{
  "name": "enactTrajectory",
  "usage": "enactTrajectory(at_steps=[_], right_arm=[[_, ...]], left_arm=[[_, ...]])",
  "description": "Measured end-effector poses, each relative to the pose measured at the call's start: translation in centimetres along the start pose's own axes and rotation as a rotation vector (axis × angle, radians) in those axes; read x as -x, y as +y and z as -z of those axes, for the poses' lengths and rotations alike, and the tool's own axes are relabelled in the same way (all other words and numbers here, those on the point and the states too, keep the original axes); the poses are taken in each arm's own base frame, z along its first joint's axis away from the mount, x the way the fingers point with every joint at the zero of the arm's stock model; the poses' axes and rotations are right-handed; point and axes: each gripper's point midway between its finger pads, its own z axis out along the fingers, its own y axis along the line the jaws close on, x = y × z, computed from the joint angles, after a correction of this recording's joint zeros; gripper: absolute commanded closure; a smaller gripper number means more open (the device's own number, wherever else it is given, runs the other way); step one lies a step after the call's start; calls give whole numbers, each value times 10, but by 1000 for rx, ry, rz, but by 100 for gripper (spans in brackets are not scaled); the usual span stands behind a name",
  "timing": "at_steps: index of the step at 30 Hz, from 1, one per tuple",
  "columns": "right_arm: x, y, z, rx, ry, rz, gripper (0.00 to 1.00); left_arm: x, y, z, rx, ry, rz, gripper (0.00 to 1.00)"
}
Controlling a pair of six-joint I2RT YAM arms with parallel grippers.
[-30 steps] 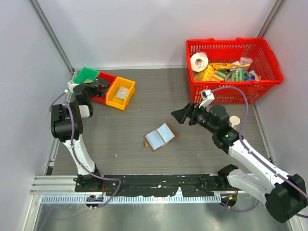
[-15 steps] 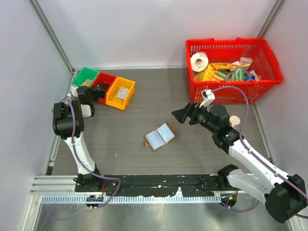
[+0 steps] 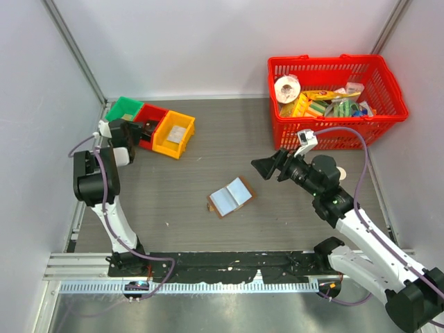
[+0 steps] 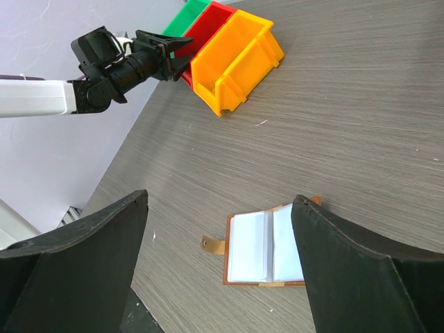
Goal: Take the credit cards out of the card holder
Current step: Place the credit card in the storage box, then remove the credit card from the card holder.
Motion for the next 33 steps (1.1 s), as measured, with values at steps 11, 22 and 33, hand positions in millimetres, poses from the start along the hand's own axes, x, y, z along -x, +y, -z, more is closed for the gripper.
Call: enactTrajectory(at_steps=[11,22,33], right_arm=[[-8,-3,12,-27,34,-2,16],[-71,-42,-3,-123,290,11,16],[-139,-21,-30,-103,562,205,29]], left_arm=[[14,-9,44,82,10,-122,29],[-64,-54,145,-41,198,-360,22],[-199,-22,285,-174,604,-601,19]])
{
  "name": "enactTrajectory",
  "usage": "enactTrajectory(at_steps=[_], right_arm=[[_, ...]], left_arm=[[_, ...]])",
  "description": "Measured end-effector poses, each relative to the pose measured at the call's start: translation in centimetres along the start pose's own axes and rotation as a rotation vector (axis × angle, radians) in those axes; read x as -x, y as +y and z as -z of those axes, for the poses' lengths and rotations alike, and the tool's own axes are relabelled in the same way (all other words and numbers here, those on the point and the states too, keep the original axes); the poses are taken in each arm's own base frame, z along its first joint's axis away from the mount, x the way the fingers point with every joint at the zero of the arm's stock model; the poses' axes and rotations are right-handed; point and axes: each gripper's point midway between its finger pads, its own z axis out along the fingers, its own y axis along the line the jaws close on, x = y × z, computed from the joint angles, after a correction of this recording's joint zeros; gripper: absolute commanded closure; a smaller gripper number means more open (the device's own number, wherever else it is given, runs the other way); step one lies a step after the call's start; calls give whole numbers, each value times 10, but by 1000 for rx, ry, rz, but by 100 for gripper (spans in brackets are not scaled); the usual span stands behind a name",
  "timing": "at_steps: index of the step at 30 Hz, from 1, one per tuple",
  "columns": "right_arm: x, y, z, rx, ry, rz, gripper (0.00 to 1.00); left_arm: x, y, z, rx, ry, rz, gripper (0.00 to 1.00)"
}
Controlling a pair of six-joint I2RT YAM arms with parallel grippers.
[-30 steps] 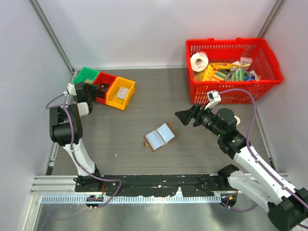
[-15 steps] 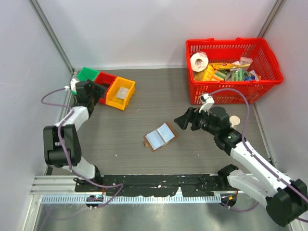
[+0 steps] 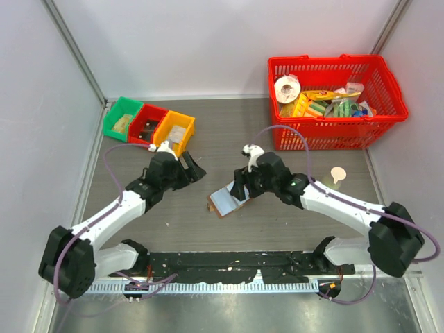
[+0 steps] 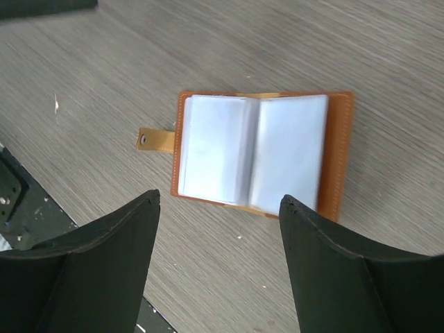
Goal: Take the credit cards out of the card holder
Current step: Remove the credit card from the card holder.
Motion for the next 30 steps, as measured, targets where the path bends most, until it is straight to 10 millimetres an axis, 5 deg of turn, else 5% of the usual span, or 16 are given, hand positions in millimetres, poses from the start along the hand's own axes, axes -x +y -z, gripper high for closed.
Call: enactTrajectory(at_steps=[8,16,26,30], right_arm=[[-25,19,-39,-43,113,157,35],[-53,15,-62,-108,195,233,33],[-73,13,-73,-142,247,270,30],[-75,15,-77,-149,253,282,30]], left_arm=[[-69,-18,21,-35,115,-101,23],[-110,7,8,59,214,-150,39],[-131,21,-1,92,256,-150,54],[-134,24,-3,92,260,-145,73]])
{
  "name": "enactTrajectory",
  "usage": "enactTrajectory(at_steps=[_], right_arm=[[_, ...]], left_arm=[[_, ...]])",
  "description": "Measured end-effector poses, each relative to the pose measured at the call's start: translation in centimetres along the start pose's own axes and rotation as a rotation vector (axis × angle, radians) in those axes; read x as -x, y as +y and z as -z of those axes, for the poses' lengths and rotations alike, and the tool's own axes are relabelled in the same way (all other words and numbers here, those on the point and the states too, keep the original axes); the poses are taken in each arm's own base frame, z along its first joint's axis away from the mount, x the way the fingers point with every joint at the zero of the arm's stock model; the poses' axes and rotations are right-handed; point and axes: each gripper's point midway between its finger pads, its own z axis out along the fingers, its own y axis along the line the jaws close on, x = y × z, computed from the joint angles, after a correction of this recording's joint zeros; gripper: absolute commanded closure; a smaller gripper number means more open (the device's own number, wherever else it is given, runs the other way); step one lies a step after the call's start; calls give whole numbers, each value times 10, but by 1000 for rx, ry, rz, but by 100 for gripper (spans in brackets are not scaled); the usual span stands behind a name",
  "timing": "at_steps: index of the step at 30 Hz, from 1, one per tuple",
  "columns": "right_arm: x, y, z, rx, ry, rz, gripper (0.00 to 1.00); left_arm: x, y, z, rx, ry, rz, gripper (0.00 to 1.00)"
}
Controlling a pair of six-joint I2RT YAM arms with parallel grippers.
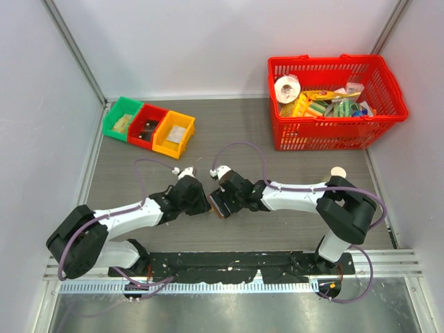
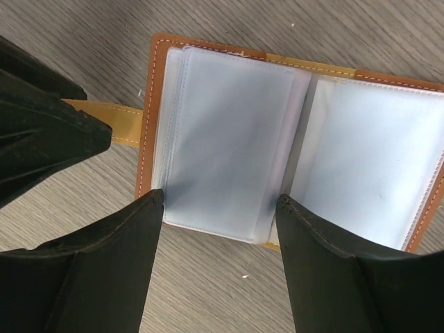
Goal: Take the credit cards out of the card holder
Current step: Remove the credit card from the card holder.
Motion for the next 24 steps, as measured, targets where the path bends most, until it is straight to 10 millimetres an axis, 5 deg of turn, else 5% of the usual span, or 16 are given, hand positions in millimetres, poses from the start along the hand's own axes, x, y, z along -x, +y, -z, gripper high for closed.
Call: enactTrajectory(at_steps=[5,8,18,24], right_arm=[[1,-3,0,-23,-5,2,41],[1,-6,0,-38,-7,-2,51],[5,-16,8,-71,-12,-41,51],[10,-48,19,-174,-33,-110,50]], left_arm=[[-7,7,-4,16,19,2,100],[-9,8,-4,18,22,-1,100],[-10,13,-3,35,24,-12,100],[-13,18,1,39,26,-15,100]])
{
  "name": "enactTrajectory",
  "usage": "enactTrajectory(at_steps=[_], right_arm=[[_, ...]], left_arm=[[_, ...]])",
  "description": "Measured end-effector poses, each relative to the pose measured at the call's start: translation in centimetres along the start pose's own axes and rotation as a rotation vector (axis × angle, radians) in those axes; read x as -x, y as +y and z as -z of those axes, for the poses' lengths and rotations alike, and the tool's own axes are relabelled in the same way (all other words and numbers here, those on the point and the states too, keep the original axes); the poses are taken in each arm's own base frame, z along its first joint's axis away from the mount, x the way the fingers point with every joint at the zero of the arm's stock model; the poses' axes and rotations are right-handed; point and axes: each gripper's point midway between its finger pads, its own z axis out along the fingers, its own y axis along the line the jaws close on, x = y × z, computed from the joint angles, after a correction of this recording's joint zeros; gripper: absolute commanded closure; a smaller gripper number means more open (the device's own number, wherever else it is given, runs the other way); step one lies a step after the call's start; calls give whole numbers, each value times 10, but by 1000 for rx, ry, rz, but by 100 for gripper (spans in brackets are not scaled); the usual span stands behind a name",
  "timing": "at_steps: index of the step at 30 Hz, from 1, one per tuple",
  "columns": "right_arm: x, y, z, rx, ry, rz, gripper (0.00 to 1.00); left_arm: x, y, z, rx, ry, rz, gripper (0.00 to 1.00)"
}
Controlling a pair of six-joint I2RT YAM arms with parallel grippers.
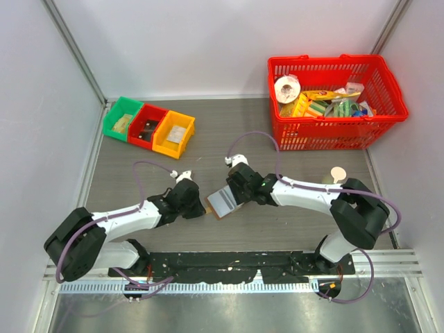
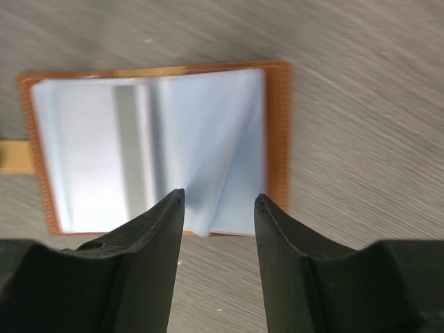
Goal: Take the credit cards out of the card holder
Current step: Remove the credit card from the card holder.
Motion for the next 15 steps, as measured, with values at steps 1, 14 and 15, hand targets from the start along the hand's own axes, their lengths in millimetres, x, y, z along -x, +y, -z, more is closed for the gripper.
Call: enactTrajectory(at_steps=[1,14,15], right_arm=[[2,-9,2,-32,-5,-19,50],[29,6,36,51,-95,-27,43],[31,16,39,82,-103,-5,40]], left_arm=[[-1,1,1,1,1,-1,100],[-1,2,2,2,2,-9,100],[-1,2,2,2,2,-9,100]])
